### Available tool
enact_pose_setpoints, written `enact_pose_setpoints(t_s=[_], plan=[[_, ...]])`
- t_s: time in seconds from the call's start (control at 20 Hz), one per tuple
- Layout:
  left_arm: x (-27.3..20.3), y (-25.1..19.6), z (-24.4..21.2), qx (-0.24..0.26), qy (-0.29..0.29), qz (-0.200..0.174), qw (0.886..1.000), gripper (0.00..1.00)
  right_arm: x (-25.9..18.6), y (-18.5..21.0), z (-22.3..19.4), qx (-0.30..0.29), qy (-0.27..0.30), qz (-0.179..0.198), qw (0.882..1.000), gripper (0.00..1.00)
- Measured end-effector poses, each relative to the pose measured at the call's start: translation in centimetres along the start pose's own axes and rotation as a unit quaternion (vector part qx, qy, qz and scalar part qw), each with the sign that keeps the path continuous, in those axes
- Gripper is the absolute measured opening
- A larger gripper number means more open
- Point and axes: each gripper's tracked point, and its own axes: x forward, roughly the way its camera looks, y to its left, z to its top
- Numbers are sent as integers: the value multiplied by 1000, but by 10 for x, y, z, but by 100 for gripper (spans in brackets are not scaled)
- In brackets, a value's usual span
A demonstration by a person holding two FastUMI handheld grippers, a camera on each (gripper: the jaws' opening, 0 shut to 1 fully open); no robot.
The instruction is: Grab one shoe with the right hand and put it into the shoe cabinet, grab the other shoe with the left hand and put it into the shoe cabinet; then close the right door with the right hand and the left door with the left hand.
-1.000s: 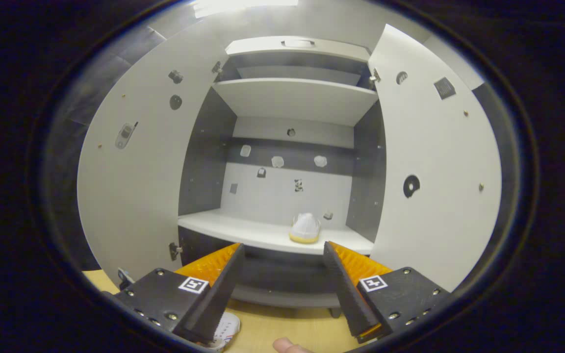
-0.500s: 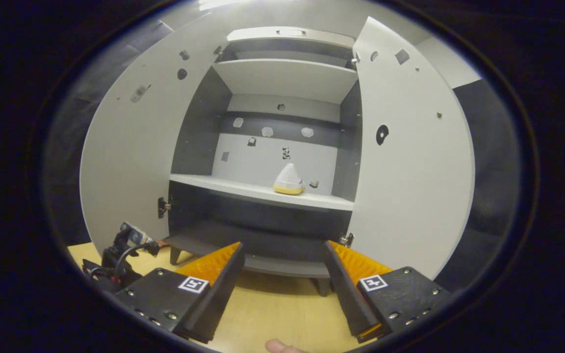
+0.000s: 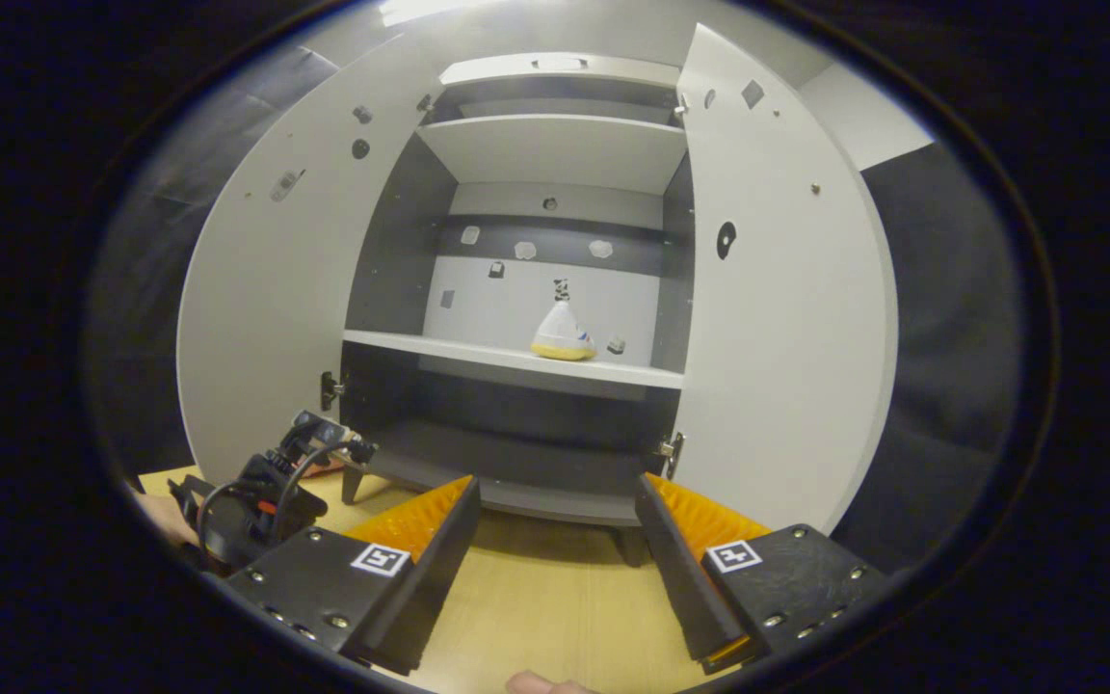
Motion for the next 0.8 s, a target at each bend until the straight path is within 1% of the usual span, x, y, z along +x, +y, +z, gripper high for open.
enact_pose_setpoints(t_s=[0.05, 0.1, 0.15, 0.25, 0.4, 0.45, 0.6, 0.8], plan=[[-4, 4, 0, -2, 4, 5, 1000, 13, -4, -2, -3, -1, 3, 1, 1000, 95], [-9, 3, 5, 0, 5, 10, 1000, 2, -8, -3, -6, -3, 4, 0, 1000, 95], [-11, 2, 6, 4, 7, 10, 1000, 1, -11, -6, -7, -7, 5, -2, 1000, 95], [-26, -4, 10, 0, 5, 4, 1000, 1, -17, -10, -7, -14, 5, -9, 1000, 95], [-53, -9, 33, -7, -26, -1, 1000, 1, -20, -17, -14, -12, 17, -21, 1000, 96], [-63, -7, 43, -1, -44, 0, 999, 1, -21, -17, -15, -5, 18, -18, 1000, 95], [-95, -7, 82, -5, -103, 7, 995, 1, -24, -19, -16, 14, 24, -11, 1000, 96], [-143, 3, 131, -7, -168, 10, 986, 1, -29, -23, -15, 26, 8, -11, 1000, 96]])
